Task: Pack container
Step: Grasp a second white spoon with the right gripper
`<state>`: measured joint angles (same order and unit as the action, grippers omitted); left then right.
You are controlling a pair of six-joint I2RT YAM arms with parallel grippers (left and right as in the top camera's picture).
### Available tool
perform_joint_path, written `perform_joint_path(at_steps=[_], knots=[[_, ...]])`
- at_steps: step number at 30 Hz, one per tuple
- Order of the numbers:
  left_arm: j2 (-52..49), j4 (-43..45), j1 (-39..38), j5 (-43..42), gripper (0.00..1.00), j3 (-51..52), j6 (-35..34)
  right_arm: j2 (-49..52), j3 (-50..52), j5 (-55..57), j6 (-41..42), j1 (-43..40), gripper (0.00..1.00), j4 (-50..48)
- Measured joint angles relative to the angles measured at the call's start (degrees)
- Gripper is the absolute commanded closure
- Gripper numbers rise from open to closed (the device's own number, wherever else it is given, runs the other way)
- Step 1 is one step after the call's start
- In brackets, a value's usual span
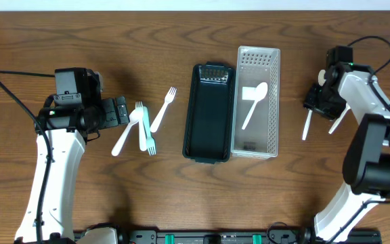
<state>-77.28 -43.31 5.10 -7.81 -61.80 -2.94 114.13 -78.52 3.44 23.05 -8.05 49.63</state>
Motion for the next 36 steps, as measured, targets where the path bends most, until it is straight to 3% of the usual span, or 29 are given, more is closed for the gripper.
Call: perform_joint_path(at_steps=[5, 8, 21, 28, 36], knots=[[0.0, 0.0, 0.0, 0.0, 0.02, 0.0, 0.0, 2.6, 0.0, -0.4, 0.7, 0.0, 0.65, -1.1], [0.0, 0.0, 0.0, 0.0, 0.02, 0.0, 0.0, 2.7, 0.0, -0.5, 0.7, 0.0, 0.74, -1.7], [0.0, 0.0, 0.0, 0.0, 0.02, 0.0, 0.0, 2.6, 1.1, -0.6, 0.9, 0.0, 0.75, -4.2], [0.0, 0.0, 0.0, 0.0, 0.02, 0.0, 0.0, 1.9, 2.3, -0.8, 1.1, 0.0, 0.99, -5.8], [0.0, 0.0, 0.0, 0.0, 0.02, 0.0, 0.0, -4.0, 1.4, -3.3, 0.5, 0.2, 0.99, 0.5]])
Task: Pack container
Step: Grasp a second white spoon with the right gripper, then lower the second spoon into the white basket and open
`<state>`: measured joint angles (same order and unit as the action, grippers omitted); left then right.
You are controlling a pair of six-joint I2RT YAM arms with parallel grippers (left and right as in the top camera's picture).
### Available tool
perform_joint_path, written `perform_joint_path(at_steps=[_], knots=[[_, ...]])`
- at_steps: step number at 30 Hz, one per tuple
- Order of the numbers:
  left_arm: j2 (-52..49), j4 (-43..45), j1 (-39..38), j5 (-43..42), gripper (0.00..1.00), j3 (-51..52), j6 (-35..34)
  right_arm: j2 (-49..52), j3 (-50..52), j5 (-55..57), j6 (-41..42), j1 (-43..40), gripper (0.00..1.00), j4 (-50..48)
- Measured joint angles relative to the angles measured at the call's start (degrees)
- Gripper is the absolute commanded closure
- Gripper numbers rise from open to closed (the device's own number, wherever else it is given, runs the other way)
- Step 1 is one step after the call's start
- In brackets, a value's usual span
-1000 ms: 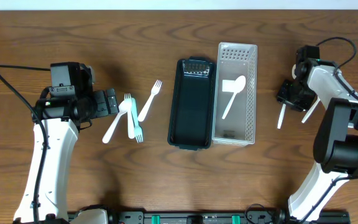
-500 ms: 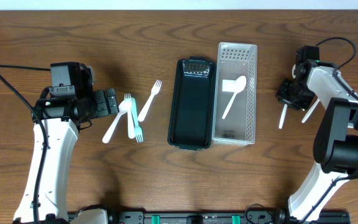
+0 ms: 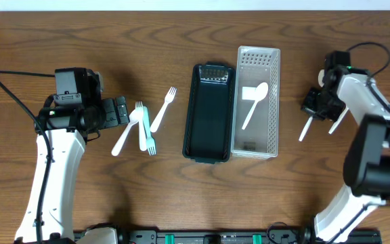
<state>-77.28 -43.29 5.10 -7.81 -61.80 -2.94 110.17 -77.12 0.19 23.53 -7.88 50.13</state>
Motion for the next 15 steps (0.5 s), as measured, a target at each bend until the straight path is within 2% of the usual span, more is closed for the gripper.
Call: perform_joint_path(at_steps=[4, 8, 11, 15], knots=[[0.0, 0.0, 0.0, 0.0, 0.02, 0.0, 0.0, -11.7, -4.0, -2.8, -1.0, 2.2, 0.99, -1.7], [0.0, 0.0, 0.0, 0.0, 0.02, 0.0, 0.0, -22.2, -7.3, -4.4, -1.5, 8.7, 0.99, -3.7], [0.0, 0.0, 0.0, 0.0, 0.02, 0.0, 0.0, -23.2, -7.3, -4.5, -1.3, 14.2, 0.99, -4.1], [0.0, 0.0, 0.0, 0.0, 0.02, 0.0, 0.0, -16.5, -4.2, -3.7, -0.4, 18.9, 0.98, -5.4]])
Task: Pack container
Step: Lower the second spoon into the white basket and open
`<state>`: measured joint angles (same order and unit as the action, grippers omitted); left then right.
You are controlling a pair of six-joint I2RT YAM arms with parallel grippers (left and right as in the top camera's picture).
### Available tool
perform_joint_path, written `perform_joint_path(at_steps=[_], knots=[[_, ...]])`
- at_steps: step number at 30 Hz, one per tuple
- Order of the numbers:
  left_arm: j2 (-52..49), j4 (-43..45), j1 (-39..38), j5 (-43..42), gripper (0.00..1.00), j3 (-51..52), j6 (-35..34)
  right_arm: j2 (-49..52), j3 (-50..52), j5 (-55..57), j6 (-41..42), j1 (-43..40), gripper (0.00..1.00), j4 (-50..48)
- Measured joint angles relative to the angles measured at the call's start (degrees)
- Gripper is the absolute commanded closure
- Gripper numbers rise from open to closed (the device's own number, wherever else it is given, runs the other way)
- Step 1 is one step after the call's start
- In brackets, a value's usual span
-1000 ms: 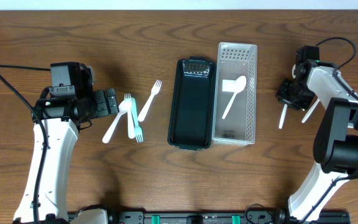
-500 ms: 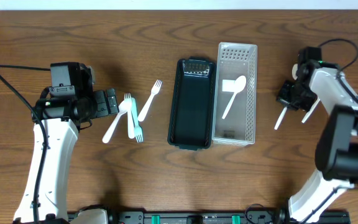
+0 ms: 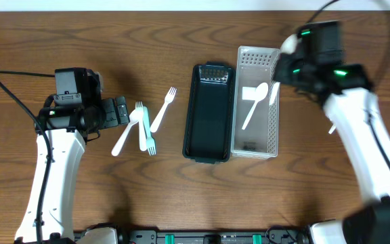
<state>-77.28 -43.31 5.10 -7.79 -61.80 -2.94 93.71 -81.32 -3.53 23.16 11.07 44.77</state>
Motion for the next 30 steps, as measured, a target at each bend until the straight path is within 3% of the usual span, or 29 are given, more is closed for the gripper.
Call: perform_joint_path(at_steps=[4, 9, 11, 17, 22, 25, 30], knots=[[0.0, 0.0, 0.0, 0.0, 0.02, 0.0, 0.0, 10.3, 2.3, 0.5, 0.6, 2.0, 0.93, -0.2], [0.0, 0.0, 0.0, 0.0, 0.02, 0.0, 0.0, 13.6, 3.6, -0.4, -0.6, 2.7, 0.66, -2.6], [0.0, 0.0, 0.0, 0.0, 0.02, 0.0, 0.0, 12.5, 3.2, -1.2, -2.6, 2.7, 0.59, -3.9], [0.0, 0.0, 0.0, 0.0, 0.02, 0.0, 0.0, 4.1, 2.8, 0.7, -6.5, 0.6, 0.57, -4.8], [0.0, 0.0, 0.0, 0.0, 0.02, 0.0, 0.0, -2.0, 1.3, 7.5, -7.5, -9.1, 0.55, -3.0], [0.0, 0.0, 0.0, 0.0, 0.02, 0.0, 0.0, -1.4, 1.3, 10.3, -7.7, -16.5, 0.54, -1.2], [0.0, 0.0, 0.0, 0.0, 0.02, 0.0, 0.0, 5.6, 2.9, 8.5, -10.4, -25.3, 0.41, -2.0]])
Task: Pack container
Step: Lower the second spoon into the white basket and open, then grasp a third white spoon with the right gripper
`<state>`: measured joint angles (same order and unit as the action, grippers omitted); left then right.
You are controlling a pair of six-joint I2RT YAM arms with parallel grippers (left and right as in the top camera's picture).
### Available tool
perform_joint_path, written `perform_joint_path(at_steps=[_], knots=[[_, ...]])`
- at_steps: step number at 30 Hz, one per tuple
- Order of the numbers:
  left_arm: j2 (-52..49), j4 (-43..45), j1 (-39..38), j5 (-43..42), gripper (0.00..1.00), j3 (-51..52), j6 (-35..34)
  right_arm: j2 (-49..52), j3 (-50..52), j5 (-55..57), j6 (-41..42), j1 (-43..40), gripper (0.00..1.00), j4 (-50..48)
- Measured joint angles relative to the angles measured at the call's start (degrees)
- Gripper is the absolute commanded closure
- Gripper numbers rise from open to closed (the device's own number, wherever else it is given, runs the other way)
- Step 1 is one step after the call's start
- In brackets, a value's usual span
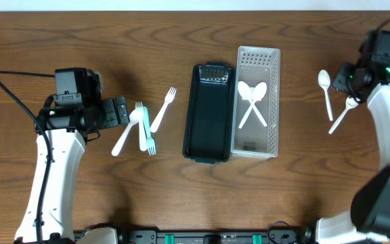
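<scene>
The clear perforated container stands right of centre, with two white spoons lying crossed inside it. Beside it on the left is the black tray, with nothing in it but a shiny patch at its far end. My right gripper hovers at the far right, just beside one white spoon and above another white spoon, holding nothing. My left gripper is open beside a white spoon, a teal fork and a white fork.
The wooden table carries only these items. The left arm's cable loops over the far left. A dark rail runs along the front edge.
My right gripper was over the container's far right corner with a spoon. That spoon now lies across the first one in the container, and the gripper is back at the far right, holding nothing.
My right gripper was at the far right on a white spoon, with one spoon in the container. It then held that spoon just above the table, then over the container. Now two spoons lie in the container. The left arm stayed still.
</scene>
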<state>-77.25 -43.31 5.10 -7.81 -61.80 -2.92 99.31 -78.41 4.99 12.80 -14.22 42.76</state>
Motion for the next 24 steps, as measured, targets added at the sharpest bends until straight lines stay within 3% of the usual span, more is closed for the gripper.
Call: perform_joint_path(at_steps=[3, 9, 18, 24], knots=[[0.0, 0.0, 0.0, 0.0, 0.02, 0.0, 0.0, 5.9, 0.7, -3.3, -4.0, -1.5, 0.41, -3.1], [0.0, 0.0, 0.0, 0.0, 0.02, 0.0, 0.0, 12.8, 1.3, -6.4, -10.0, -1.7, 0.49, -9.7], [0.0, 0.0, 0.0, 0.0, 0.02, 0.0, 0.0, 16.8, 1.3, -7.5, -12.1, -1.7, 0.50, -13.1], [0.0, 0.0, 0.0, 0.0, 0.02, 0.0, 0.0, 18.6, 1.3, -8.0, -12.4, -1.7, 0.59, -13.5]])
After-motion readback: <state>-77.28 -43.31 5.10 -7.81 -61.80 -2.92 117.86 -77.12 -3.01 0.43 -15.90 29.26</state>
